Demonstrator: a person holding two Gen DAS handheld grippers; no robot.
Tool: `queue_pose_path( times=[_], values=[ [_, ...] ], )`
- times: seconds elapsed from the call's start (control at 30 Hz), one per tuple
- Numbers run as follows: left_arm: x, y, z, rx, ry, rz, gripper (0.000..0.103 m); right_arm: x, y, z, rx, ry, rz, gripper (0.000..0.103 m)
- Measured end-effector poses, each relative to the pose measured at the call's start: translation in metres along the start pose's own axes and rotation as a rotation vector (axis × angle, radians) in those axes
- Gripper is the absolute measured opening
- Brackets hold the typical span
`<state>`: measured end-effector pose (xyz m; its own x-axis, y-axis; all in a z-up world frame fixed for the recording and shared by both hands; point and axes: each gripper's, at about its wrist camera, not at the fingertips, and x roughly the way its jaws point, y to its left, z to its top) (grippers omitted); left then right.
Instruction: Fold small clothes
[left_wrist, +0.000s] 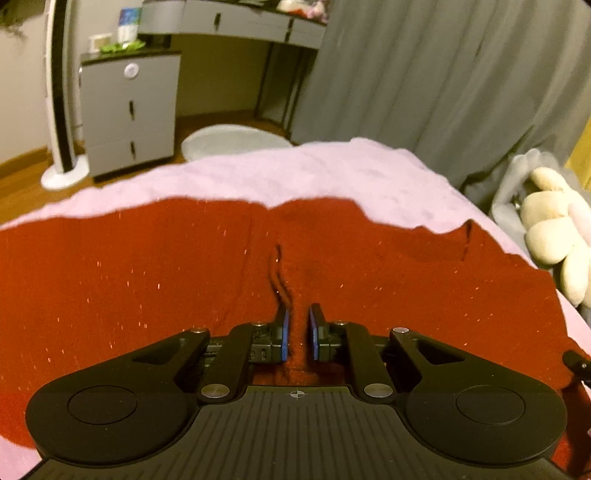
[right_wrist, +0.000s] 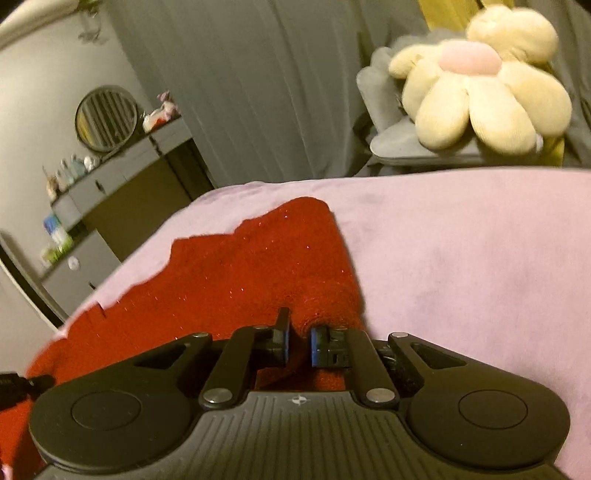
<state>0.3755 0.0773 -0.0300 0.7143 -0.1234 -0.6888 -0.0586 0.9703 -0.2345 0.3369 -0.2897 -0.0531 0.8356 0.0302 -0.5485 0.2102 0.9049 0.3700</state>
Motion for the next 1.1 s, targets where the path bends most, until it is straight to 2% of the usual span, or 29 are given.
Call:
queue_pose_path(
  times=[0.2, 0.3, 0.37, 0.43, 0.6, 0.7, 0.77, 0.83, 0.93, 0.97, 1.03, 1.1],
  values=[
    [0.002, -0.002, -0.002, 0.034, 0.013, 0.016, 0.014, 0.007, 0.008, -0.006, -0.141, 0.013, -0.041, 0.008],
    [-0.001, -0.002, -0.002, 0.058, 0.019, 0.025, 0.020, -0.002, 0.006, -0.001, -0.143, 0.049, -0.009, 0.010],
    [-0.003, 0.000, -0.002, 0.062, 0.020, 0.028, 0.027, -0.016, 0.002, 0.002, -0.141, 0.078, 0.026, 0.015],
    [-0.008, 0.003, -0.001, 0.054, 0.018, 0.023, 0.030, -0.034, 0.000, 0.002, -0.172, 0.082, 0.054, 0.021],
    [-0.026, 0.003, -0.001, 0.002, -0.035, 0.007, 0.030, -0.065, -0.001, 0.004, -0.233, -0.003, 0.030, 0.020],
    [-0.035, -0.008, 0.002, 0.000, -0.078, -0.017, 0.035, -0.052, 0.014, 0.008, -0.242, -0.013, 0.040, 0.020],
    [-0.035, -0.016, 0.004, 0.011, -0.092, -0.036, 0.050, -0.036, 0.031, 0.007, -0.282, 0.005, 0.058, 0.020],
    [-0.025, -0.023, 0.005, 0.022, -0.067, -0.037, 0.051, -0.015, 0.051, 0.003, -0.354, 0.034, 0.058, 0.019],
    [-0.006, -0.027, 0.001, 0.013, 0.004, -0.032, 0.051, 0.010, 0.067, -0.008, -0.480, 0.080, -0.012, 0.015],
    [-0.003, -0.027, -0.001, 0.012, 0.005, -0.035, 0.052, 0.013, 0.070, -0.011, -0.521, 0.079, -0.026, 0.013],
    [-0.001, -0.032, -0.006, 0.036, -0.006, -0.033, 0.054, 0.018, 0.071, -0.017, -0.637, 0.058, -0.119, 0.013],
    [-0.002, -0.037, -0.010, 0.056, -0.011, -0.052, 0.061, 0.021, 0.059, -0.013, -0.620, 0.068, -0.112, 0.013]
  ],
)
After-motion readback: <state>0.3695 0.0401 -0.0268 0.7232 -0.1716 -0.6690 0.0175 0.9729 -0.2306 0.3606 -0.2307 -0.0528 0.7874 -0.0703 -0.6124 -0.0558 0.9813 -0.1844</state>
